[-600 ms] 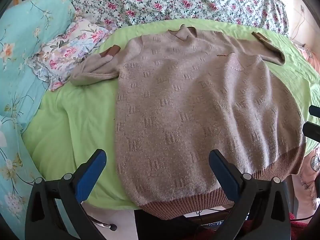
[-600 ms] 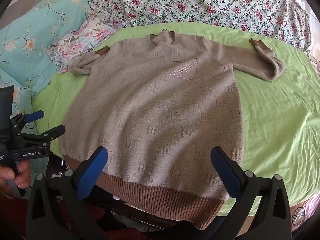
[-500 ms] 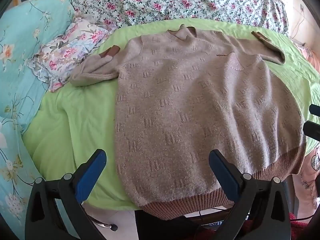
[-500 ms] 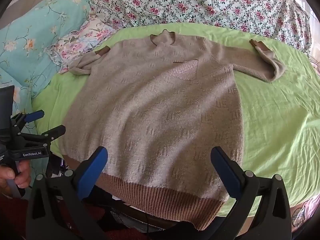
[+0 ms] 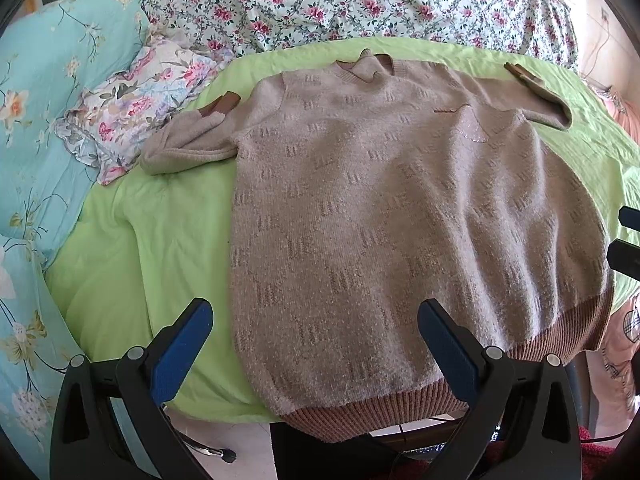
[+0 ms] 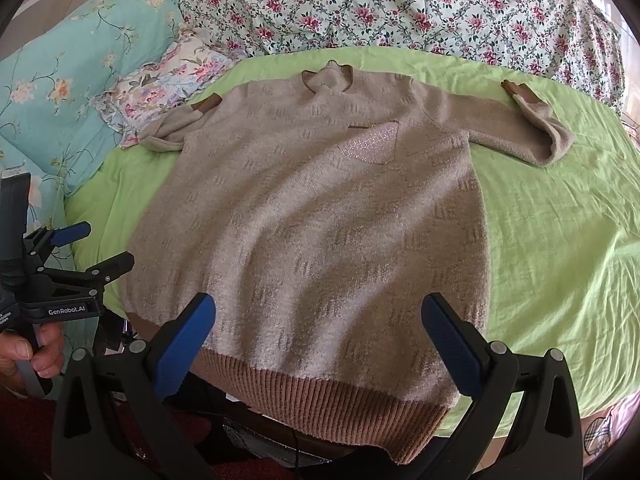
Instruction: Fold small clothes
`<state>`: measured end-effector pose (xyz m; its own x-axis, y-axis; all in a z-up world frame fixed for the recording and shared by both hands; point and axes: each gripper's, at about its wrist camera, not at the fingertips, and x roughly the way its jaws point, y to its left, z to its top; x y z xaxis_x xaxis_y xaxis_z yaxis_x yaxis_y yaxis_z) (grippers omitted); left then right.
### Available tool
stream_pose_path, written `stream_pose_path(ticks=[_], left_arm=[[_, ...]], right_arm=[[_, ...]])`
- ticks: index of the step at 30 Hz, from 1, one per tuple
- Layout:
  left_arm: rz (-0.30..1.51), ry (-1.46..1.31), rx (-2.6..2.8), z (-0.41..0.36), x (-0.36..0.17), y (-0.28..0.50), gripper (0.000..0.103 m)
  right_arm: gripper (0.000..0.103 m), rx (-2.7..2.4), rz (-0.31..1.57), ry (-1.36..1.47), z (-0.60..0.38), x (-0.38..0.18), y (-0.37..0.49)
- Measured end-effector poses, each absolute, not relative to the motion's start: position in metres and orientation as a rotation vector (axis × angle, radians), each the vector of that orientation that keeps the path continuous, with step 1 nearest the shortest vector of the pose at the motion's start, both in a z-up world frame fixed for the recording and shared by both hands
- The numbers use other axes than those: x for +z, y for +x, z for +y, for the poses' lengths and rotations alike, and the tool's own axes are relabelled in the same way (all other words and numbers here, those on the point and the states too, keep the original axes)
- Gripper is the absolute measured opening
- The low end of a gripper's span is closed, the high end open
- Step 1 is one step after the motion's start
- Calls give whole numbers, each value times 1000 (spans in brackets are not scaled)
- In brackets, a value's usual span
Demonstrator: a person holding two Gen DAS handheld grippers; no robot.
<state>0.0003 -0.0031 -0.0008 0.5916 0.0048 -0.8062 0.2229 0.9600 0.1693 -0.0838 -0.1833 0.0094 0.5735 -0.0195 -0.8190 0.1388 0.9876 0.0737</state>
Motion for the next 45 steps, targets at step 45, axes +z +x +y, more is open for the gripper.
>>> stream_pose_path(ticks=[45], left_arm=[[961, 258, -144, -8, -9, 26, 102]], right_arm=[[103, -98, 999, 228, -214, 2, -58]])
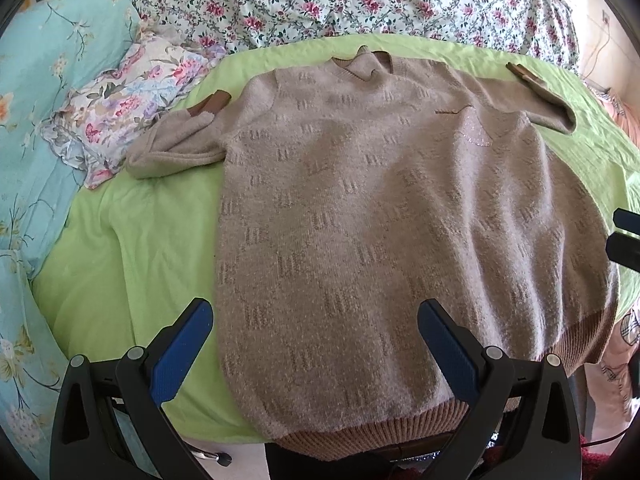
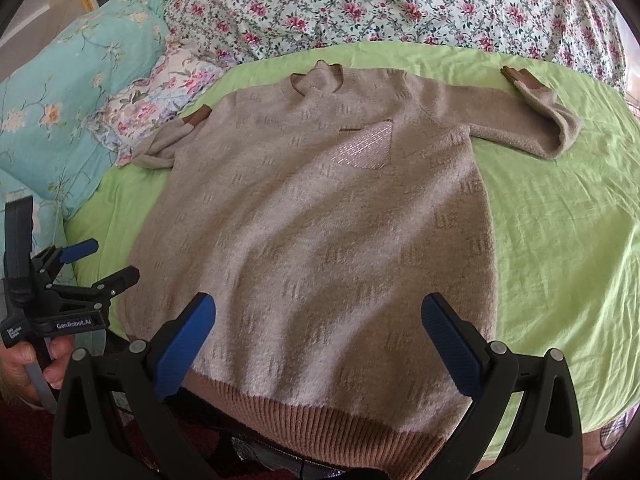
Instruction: Fold small clothes
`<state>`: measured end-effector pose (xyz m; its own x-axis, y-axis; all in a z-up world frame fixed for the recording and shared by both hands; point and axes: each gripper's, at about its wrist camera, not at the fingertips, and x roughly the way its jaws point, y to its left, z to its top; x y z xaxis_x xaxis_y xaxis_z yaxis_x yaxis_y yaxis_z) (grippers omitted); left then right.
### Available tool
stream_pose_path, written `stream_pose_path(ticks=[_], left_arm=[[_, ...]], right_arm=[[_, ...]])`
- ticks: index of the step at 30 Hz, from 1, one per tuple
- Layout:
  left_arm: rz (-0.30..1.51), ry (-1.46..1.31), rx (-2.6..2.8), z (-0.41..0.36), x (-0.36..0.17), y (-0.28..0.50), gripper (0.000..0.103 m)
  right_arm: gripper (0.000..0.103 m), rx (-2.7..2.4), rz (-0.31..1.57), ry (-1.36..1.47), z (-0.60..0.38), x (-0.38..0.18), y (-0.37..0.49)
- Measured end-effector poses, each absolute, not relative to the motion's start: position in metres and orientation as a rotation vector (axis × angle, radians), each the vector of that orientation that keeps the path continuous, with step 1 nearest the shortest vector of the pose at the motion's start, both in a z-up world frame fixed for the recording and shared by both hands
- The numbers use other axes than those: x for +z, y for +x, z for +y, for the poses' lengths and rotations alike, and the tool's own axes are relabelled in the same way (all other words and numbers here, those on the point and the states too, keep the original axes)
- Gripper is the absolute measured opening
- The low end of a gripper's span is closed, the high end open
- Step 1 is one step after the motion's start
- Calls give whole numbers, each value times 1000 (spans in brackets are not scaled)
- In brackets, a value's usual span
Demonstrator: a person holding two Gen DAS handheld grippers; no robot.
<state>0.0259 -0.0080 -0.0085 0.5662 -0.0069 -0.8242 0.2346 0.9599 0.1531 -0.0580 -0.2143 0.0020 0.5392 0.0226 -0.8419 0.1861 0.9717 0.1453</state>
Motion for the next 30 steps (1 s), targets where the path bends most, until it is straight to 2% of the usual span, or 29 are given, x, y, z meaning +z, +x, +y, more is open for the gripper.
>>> stream_pose_path(ticks=[5, 9, 19, 23, 28, 30], left_arm=[[958, 261, -146, -9, -10, 41, 102], [952, 248, -145, -9, -8, 57, 102], [921, 159, -128, -2, 7, 120, 102], [909, 138, -128, -5, 11, 142, 102], [927, 133, -130, -13, 4, 164, 102], [952, 139, -131, -19, -5, 170, 102]], right_arm=[[101, -147, 980, 228, -243, 7, -42], [91, -186, 940, 264, -280, 17, -23], [75, -383, 830, 256, -414, 45, 68], [64, -466, 841, 242, -476, 40, 125], [63, -544, 918, 221, -529, 16, 183], [57, -569, 964, 234, -549, -1, 199]])
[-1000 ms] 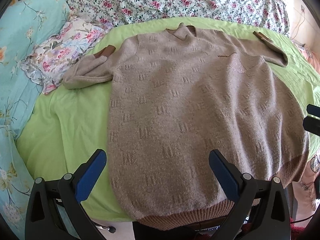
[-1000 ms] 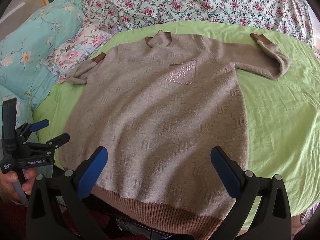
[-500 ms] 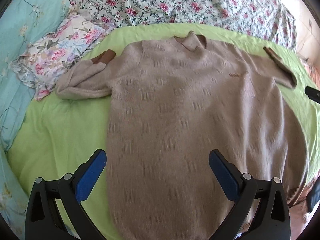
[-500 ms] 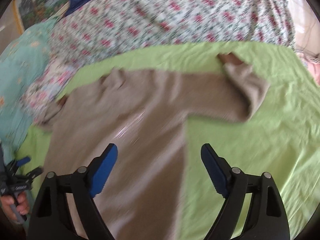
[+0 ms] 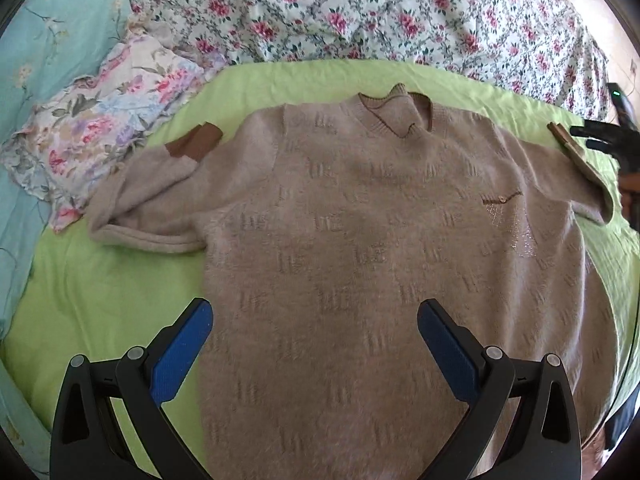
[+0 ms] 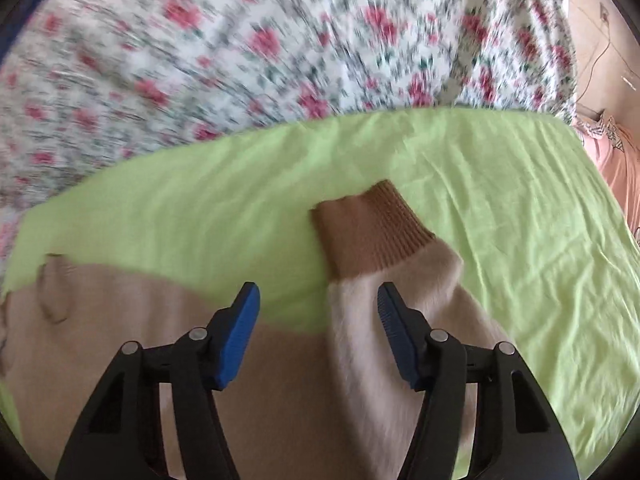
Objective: Fold small clothes
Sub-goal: 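Grasp the brown sleeve cuff with the right gripper and lift it, then fold the sleeve across the sweater body with the right gripper while the left gripper grasps the other cuff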
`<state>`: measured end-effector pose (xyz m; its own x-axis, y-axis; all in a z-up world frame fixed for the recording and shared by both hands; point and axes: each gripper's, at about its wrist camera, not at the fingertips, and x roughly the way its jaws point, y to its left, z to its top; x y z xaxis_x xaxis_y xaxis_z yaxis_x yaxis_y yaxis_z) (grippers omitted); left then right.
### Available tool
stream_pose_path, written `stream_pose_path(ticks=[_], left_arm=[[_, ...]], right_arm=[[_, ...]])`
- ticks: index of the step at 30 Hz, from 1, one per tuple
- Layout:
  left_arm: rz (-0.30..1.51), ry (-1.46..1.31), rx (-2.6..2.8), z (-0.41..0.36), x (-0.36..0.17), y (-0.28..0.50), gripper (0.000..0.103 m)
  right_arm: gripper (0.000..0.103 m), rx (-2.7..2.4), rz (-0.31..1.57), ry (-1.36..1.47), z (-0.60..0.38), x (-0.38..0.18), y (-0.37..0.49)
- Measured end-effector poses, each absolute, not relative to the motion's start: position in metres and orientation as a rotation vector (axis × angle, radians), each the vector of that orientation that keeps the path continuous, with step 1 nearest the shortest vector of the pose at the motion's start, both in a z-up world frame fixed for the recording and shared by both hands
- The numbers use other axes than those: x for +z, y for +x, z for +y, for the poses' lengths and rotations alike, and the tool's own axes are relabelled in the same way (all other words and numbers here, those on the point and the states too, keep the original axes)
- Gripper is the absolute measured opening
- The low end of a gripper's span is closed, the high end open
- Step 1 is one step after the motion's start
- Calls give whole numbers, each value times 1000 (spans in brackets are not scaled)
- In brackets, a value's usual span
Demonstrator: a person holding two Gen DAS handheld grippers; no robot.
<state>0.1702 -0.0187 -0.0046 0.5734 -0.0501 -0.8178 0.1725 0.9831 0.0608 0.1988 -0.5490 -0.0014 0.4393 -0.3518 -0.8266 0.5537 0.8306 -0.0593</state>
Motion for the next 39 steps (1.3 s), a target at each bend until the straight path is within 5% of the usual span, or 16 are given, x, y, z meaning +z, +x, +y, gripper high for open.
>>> stream_pose_path(ticks=[5, 8, 19, 30, 35, 39], left_arm=[[987, 147, -140, -28, -22, 184, 102], [1000, 154, -147, -32, -30, 187, 102], [1007, 75, -196, -28, -32, 176, 102], [960, -34, -242, 8, -20, 171, 102], [989, -115, -285, 21, -31, 190, 102], [1009, -168, -345, 19, -41, 219, 102]], right_arm=[[15, -589, 988, 263, -568, -13, 202], [11, -508, 931, 290, -546, 6, 190], [11, 53, 847, 410, -340, 27, 211], [12, 354, 1013, 371, -182, -44, 263], [38, 369, 1068, 415, -187, -64, 260], [42, 328, 1001, 426, -210, -42, 237]])
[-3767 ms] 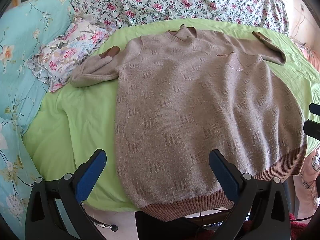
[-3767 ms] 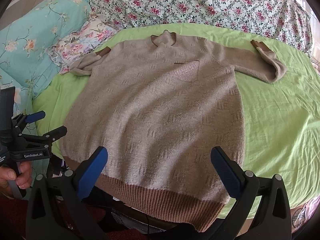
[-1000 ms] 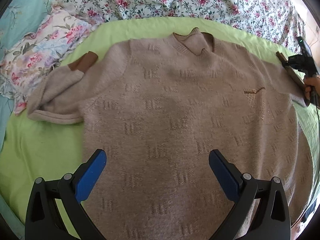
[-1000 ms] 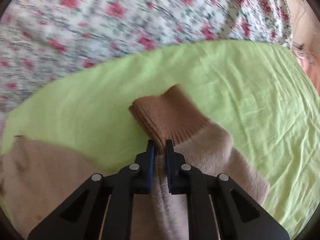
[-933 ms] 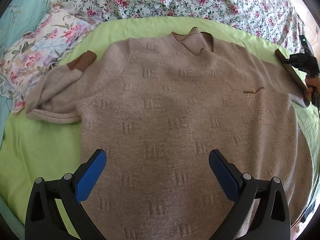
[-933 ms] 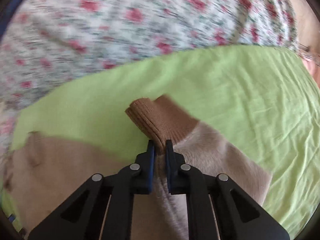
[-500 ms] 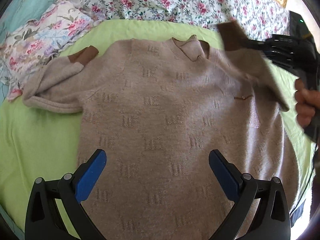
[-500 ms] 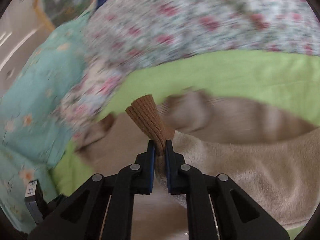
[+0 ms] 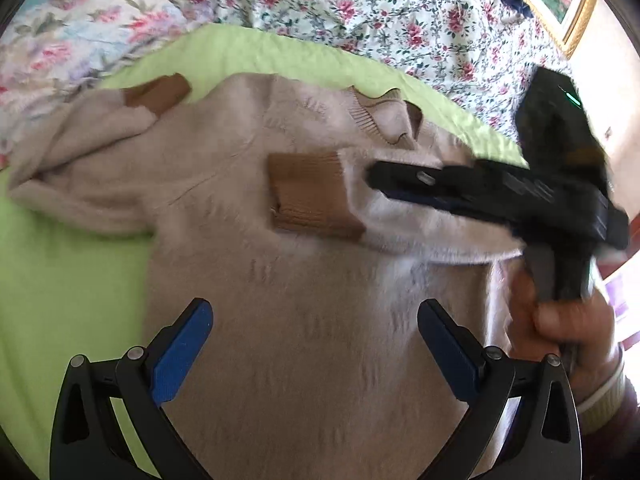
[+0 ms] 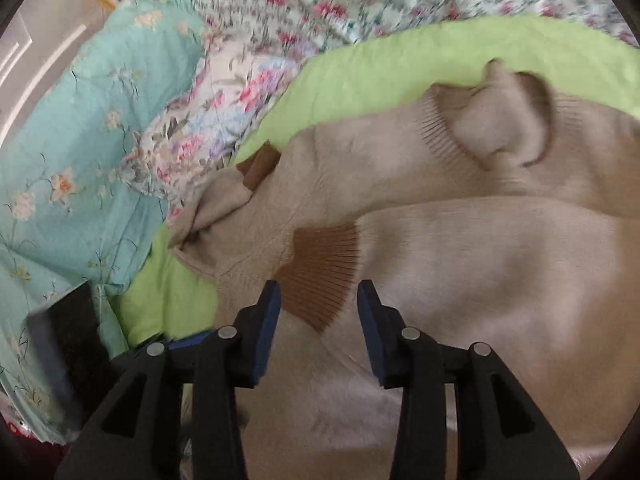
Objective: Fold small clothes
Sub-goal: 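Fold the sleeve across the sweater body with the right gripper while the left gripper grasps the other cuff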
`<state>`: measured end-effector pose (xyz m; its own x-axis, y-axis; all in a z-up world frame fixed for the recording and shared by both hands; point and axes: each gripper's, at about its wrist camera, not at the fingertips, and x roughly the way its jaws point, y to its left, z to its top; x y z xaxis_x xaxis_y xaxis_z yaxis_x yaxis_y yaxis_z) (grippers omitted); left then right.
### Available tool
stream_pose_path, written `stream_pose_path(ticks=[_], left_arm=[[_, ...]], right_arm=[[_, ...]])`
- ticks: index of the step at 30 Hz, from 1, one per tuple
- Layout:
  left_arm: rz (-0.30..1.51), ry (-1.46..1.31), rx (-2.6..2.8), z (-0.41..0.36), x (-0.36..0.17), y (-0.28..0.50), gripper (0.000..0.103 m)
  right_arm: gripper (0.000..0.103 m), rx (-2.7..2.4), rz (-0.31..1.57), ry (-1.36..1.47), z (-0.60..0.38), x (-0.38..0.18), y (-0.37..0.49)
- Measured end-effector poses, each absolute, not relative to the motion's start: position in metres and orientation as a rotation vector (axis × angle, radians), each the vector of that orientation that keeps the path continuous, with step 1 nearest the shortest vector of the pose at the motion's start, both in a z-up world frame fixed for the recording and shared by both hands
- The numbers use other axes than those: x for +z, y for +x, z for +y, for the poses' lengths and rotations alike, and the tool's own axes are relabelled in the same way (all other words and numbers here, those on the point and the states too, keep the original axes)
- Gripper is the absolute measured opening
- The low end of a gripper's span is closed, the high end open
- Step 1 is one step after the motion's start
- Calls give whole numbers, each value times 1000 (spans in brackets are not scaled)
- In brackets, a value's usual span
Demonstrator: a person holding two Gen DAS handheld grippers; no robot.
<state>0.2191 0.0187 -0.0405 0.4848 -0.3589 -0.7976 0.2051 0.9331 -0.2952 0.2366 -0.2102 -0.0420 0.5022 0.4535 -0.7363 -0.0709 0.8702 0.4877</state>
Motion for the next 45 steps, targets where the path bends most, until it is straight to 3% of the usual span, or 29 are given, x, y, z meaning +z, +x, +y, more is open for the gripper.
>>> stream_pose_path(ticks=[9, 10, 12, 14, 15, 21, 27, 32, 33, 34, 35, 39, 45], left_arm=[[1056, -295, -406, 5, -68, 302, 100], [1040, -292, -410, 2, -65, 303, 93], [1030, -274, -428, -6, -64, 310, 63], [1025, -247, -445, -13, -64, 312, 12], [1020, -237, -455, -15, -62, 311, 6], [817, -178, -351, 16, -17, 280, 6], [878, -185, -274, 34, -40, 290, 6], [878, -148, -262, 28, -46, 287, 6], [883, -145, -262, 26, -48, 287, 6], [887, -145, -260, 27, -49, 288, 6], [890, -144, -259, 26, -50, 288, 6], [881, -137, -281, 14, -46, 289, 6], [882, -90, -326, -18, -53, 296, 6]], right_arm=[[42, 34, 852, 482, -317, 2, 151], [42, 3, 840, 496, -328, 4, 143], [42, -53, 819, 519, -347, 8, 130], [42, -95, 802, 541, -364, 10, 121], [42, -118, 796, 546, -371, 12, 117], [44, -246, 811, 543, -411, 12, 113], [59, -254, 905, 552, -426, -17, 145], [61, -214, 996, 544, -425, -48, 182], [44, -198, 1010, 545, -424, -53, 186], [20, -182, 1021, 533, -422, -54, 189], [10, -179, 1008, 517, -421, -50, 187], [8, -215, 915, 452, -430, -15, 173], [10, -309, 1019, 408, -447, -44, 179]])
